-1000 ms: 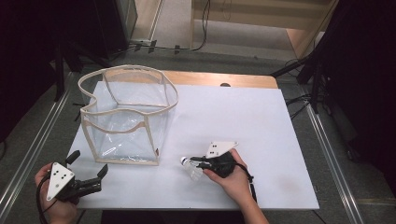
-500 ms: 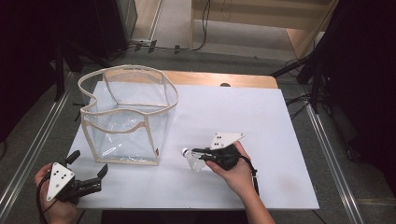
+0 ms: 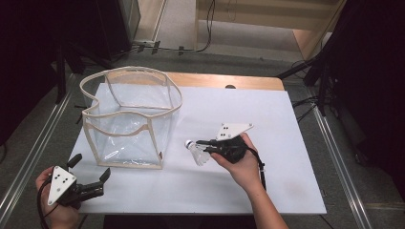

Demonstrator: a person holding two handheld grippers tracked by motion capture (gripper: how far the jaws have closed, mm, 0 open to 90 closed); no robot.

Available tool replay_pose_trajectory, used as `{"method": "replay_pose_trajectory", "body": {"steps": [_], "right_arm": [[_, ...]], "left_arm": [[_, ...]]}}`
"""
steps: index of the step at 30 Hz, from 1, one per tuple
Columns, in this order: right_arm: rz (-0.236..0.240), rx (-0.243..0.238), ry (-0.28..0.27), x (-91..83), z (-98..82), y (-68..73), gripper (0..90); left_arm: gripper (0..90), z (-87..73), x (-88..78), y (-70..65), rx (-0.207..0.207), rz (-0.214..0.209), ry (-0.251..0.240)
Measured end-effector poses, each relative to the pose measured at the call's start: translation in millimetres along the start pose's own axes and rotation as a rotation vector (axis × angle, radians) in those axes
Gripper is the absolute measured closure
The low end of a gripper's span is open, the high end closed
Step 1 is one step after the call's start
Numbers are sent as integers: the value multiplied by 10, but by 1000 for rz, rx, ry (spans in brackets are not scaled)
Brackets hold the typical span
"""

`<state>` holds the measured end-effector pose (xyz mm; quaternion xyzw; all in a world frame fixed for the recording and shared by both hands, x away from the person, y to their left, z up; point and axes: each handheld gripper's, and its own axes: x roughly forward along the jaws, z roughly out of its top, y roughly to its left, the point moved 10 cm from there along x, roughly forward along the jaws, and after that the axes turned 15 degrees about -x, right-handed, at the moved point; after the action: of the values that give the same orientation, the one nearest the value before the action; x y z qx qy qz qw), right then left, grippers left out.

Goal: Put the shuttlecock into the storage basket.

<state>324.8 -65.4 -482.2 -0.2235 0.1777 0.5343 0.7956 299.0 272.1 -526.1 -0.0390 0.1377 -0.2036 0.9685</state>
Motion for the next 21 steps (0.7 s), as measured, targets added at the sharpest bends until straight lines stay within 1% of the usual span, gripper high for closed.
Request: {"method": "replay_pose_trajectory", "body": {"steps": [11,21], "right_arm": [[-7,10,-11,-39,149,-123,830],[-15,-9,-12,-92,306,-224,831]], "left_arm": [[0,0,1,-1,-1,0,0],[0,2,1,1,-3,-2,-1]]}}
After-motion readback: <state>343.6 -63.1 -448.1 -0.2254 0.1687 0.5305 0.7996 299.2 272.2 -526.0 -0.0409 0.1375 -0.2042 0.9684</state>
